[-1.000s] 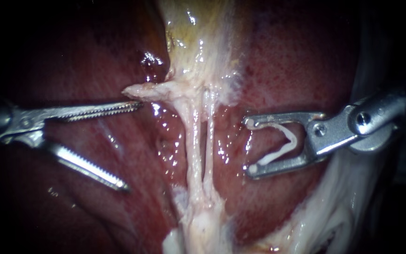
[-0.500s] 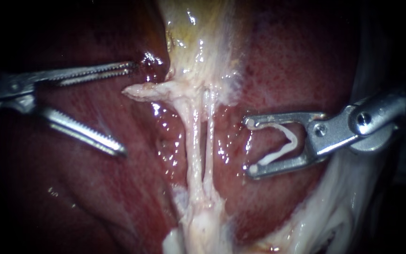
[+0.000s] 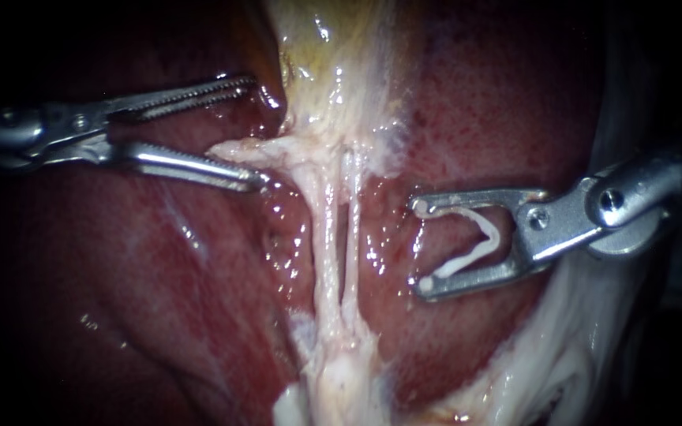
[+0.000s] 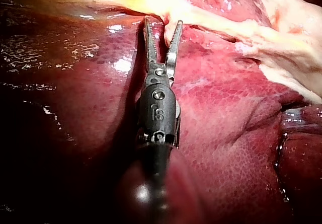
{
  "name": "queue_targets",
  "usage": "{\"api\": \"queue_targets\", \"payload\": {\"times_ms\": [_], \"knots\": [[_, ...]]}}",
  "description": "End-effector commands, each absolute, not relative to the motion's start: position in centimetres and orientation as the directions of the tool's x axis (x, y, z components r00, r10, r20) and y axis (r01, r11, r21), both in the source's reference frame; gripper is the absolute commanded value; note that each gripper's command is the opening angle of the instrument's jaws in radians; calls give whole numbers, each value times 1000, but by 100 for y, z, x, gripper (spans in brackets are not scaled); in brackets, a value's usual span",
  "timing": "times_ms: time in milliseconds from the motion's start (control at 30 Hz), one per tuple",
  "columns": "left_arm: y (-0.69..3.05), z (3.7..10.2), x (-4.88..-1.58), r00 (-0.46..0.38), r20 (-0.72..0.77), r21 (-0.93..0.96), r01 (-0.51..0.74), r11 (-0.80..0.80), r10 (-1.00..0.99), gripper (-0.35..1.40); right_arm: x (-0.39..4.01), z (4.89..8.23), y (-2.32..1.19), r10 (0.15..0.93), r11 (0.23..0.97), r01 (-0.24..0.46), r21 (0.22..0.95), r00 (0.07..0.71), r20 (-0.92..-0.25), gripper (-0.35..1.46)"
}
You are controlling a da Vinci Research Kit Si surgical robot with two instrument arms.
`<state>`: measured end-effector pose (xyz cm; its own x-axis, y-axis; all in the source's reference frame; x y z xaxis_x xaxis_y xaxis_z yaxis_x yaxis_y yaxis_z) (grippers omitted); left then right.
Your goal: Grabbing gallbladder
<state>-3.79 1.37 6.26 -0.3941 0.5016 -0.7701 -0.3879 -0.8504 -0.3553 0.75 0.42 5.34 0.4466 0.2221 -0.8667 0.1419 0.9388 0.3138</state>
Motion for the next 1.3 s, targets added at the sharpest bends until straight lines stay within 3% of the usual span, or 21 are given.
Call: {"api": "queue_targets", "payload": {"times_ms": [33, 333, 433, 833, 1300], "knots": [[137, 623, -380, -392, -768, -359, -390, -848, 506, 19, 75, 534, 42, 222, 939, 142, 314, 447, -867, 50], [130, 612, -390, -387, -764, -373, -386, -844, 516, -5, 75, 534, 42, 222, 939, 142, 314, 447, -867, 50], [129, 611, -388, -387, -765, -373, -385, -844, 515, -35, 74, 534, 42, 222, 939, 142, 314, 447, -867, 50], [121, 585, -385, -440, -710, -459, -303, -835, 550, -35, 74, 534, 42, 222, 939, 142, 314, 447, -867, 50], [178, 523, -344, -396, -713, -489, -313, -815, 579, -35, 74, 534, 42, 222, 939, 142, 314, 447, -867, 50]]}}
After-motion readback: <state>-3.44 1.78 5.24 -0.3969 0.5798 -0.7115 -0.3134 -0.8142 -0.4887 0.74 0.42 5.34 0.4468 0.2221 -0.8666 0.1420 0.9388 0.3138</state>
